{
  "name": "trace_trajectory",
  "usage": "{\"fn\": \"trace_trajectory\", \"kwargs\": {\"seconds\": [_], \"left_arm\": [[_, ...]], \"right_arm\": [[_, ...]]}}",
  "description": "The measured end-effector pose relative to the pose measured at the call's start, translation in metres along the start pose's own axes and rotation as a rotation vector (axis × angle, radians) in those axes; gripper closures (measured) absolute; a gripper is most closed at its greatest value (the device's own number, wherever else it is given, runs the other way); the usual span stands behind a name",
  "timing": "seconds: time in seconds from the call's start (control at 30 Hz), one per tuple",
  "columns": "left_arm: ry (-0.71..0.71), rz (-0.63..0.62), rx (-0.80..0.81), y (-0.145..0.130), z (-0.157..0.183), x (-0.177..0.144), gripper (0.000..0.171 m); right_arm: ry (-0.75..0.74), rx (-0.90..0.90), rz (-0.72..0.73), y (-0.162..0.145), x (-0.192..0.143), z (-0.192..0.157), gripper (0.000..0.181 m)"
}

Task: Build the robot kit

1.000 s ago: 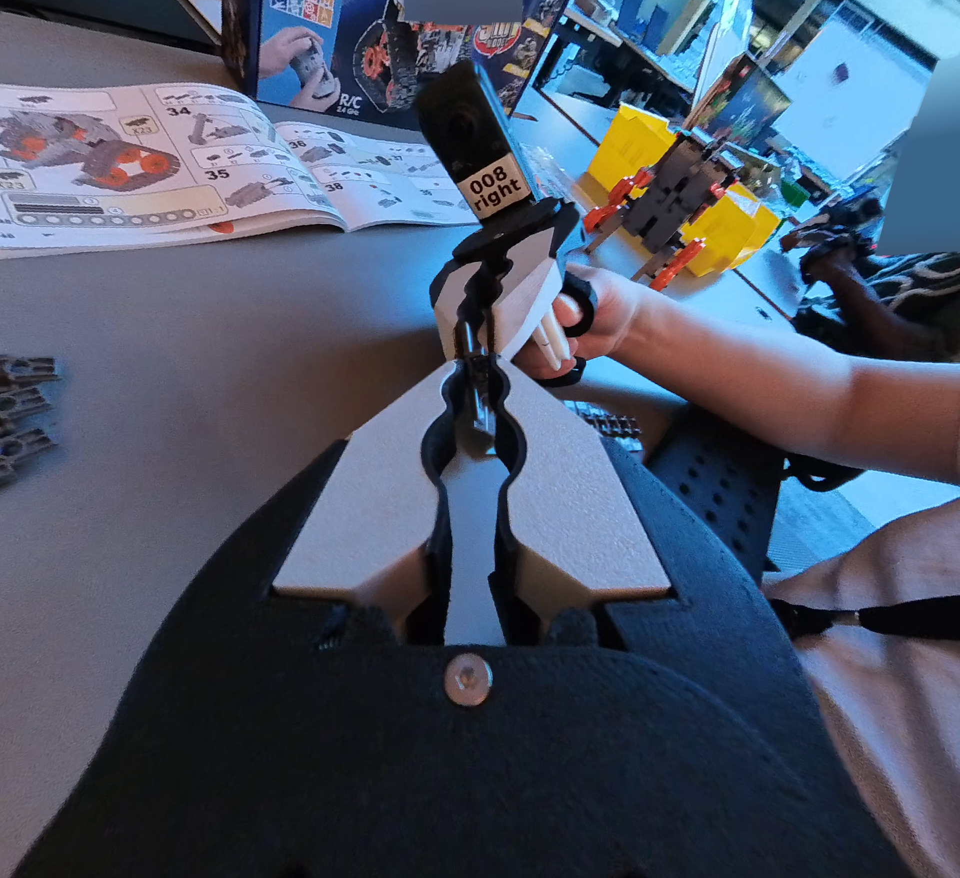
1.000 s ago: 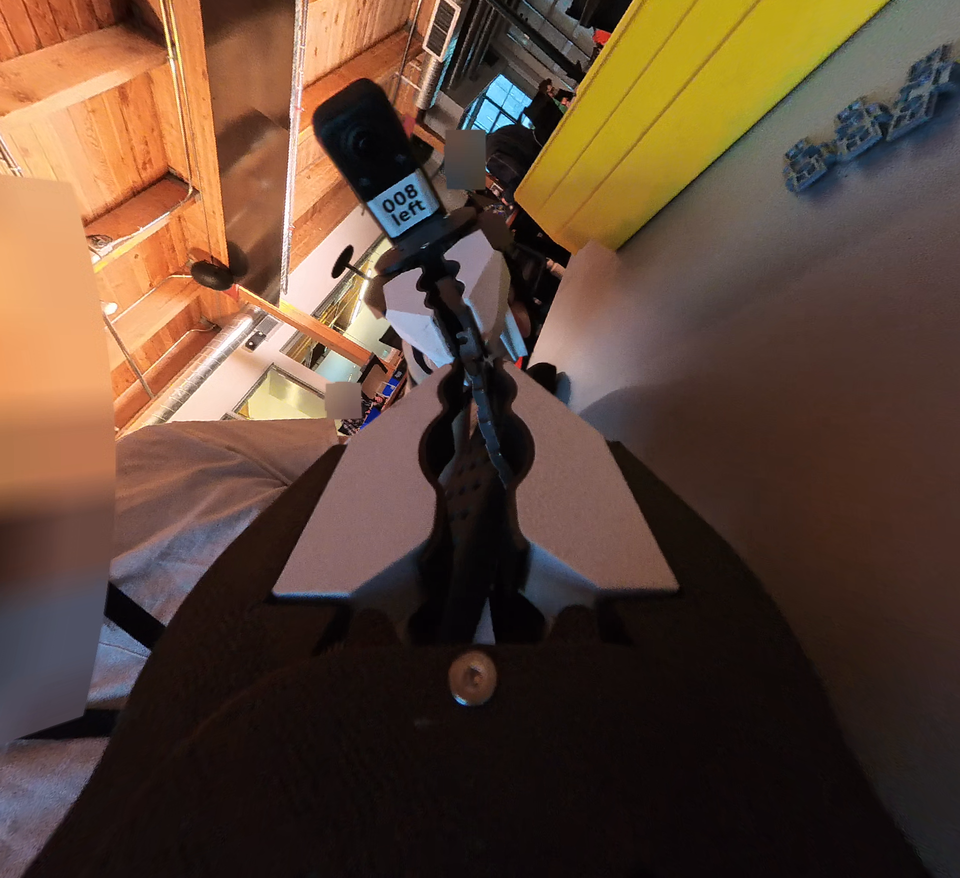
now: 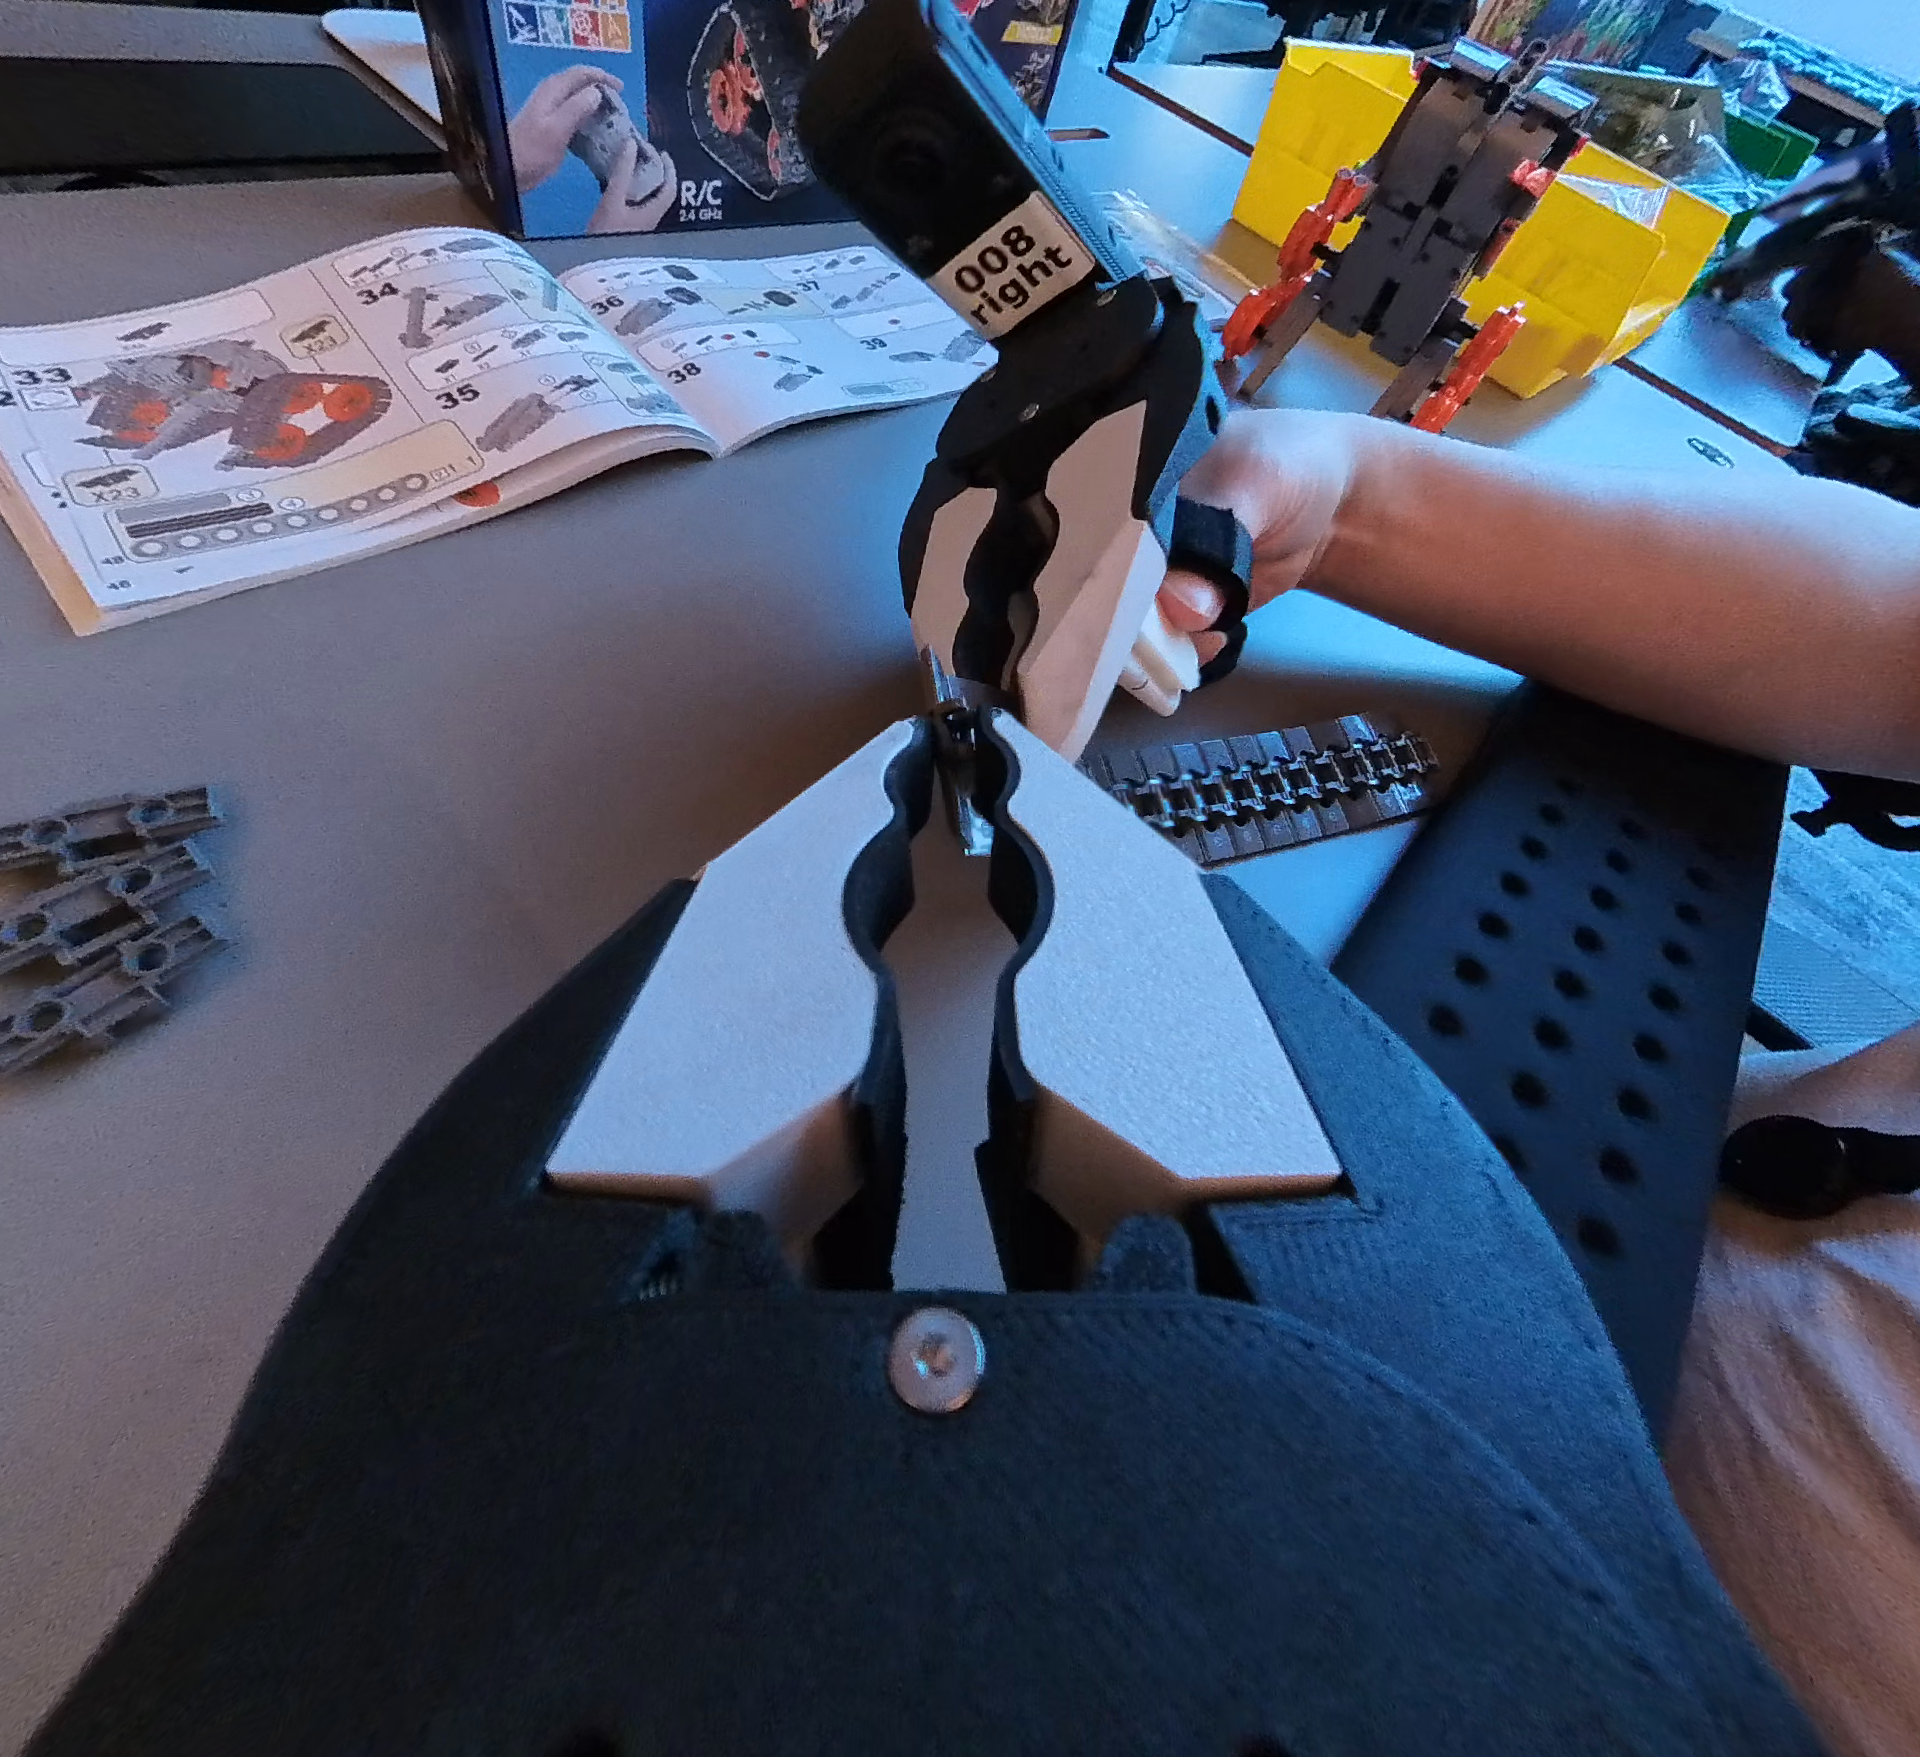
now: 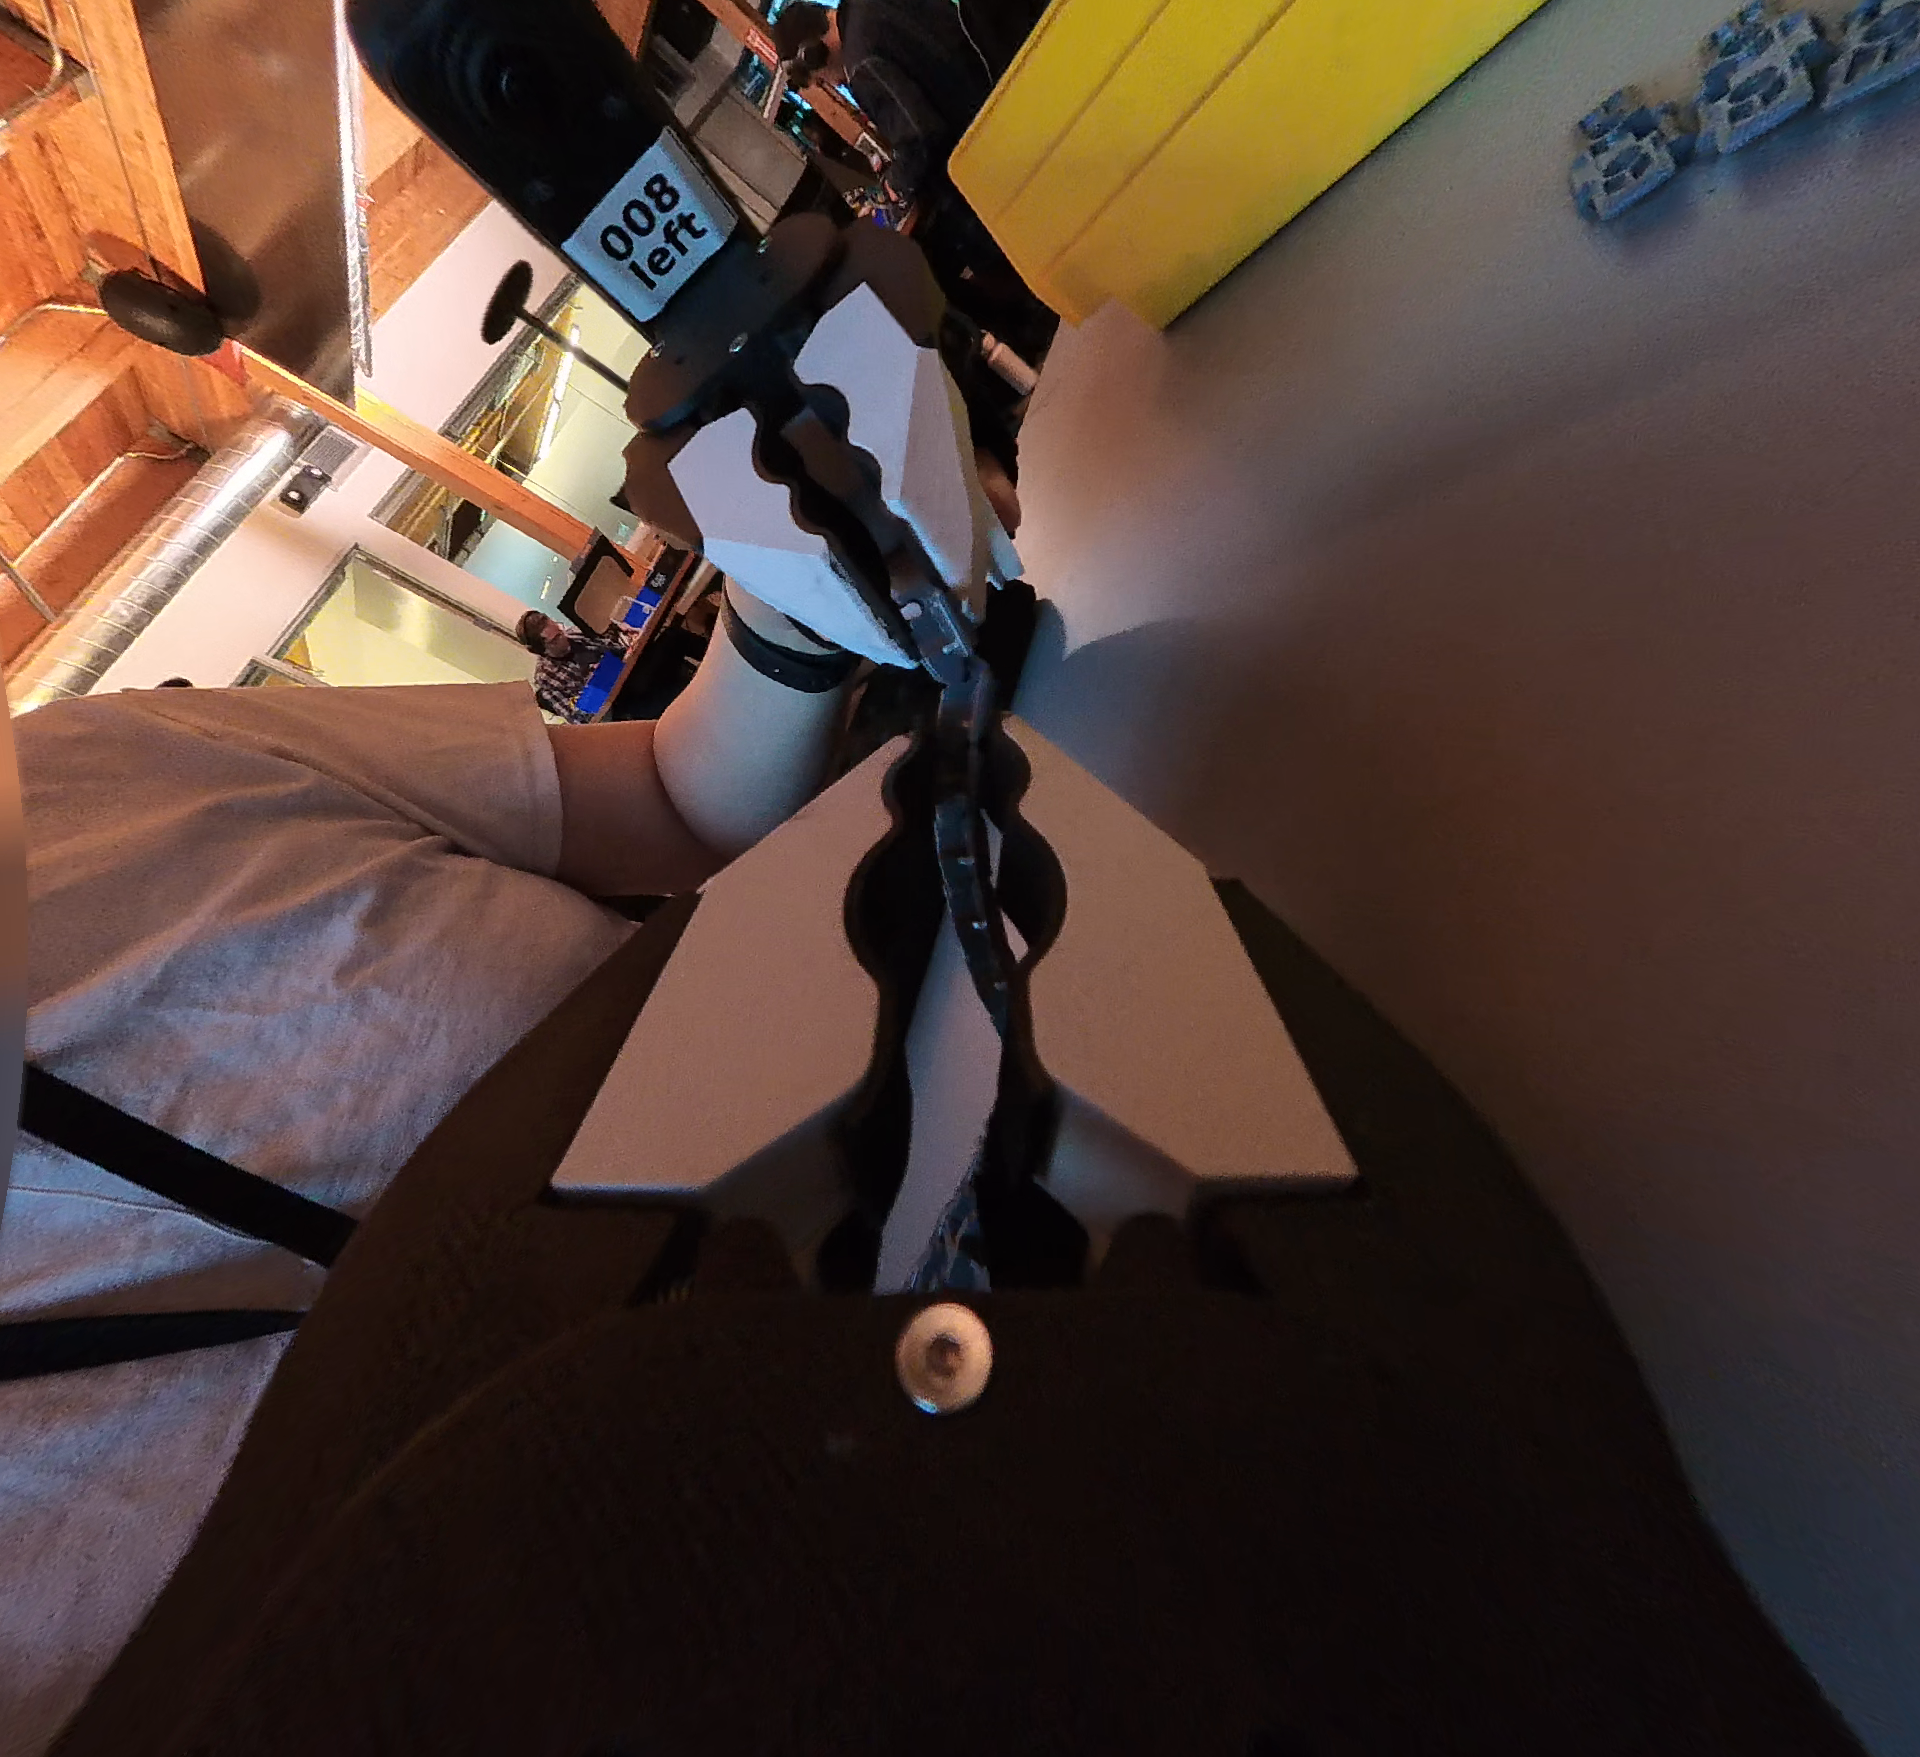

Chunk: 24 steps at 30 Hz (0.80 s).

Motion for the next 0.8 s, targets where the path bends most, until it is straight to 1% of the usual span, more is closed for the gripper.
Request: {"fn": "trace_trajectory", "kwargs": {"seconds": [0.17, 0.3, 0.5, 0.63, 0.7, 0.8], "left_arm": [[0.012, -0.007, 0.019, -0.001, -0.003, 0.001, 0.165], [0.028, -0.004, 0.059, -0.001, -0.003, 0.001, 0.165], [0.113, -0.081, 0.161, -0.01, -0.007, 0.003, 0.165], [0.099, -0.103, 0.174, -0.014, -0.008, 0.001, 0.165], [0.098, -0.113, 0.192, -0.015, -0.009, 0.001, 0.165], [0.083, -0.092, 0.172, -0.014, -0.009, 0.002, 0.165]], "right_arm": [[-0.012, 0.046, 0.027, 0.004, 0.0, 0.004, 0.176], [-0.041, -0.029, 0.027, 0.004, -0.001, 0.003, 0.176], [-0.129, -0.064, 0.007, 0.001, 0.0, 0.012, 0.175], [-0.159, -0.112, -0.019, -0.002, 0.003, 0.013, 0.175], [-0.164, -0.107, -0.023, -0.003, 0.003, 0.014, 0.175], [-0.155, -0.098, -0.012, -0.002, 0.003, 0.013, 0.175]]}}
Point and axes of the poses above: each gripper's, where its closed fingertips meet, x out along the fingers, y out of its top, z = x × y across the jaws, the point moved 2 cm from there along -x, back along the fingers, and after that the axes turned 10 degrees about z, right-handed, at the moved point
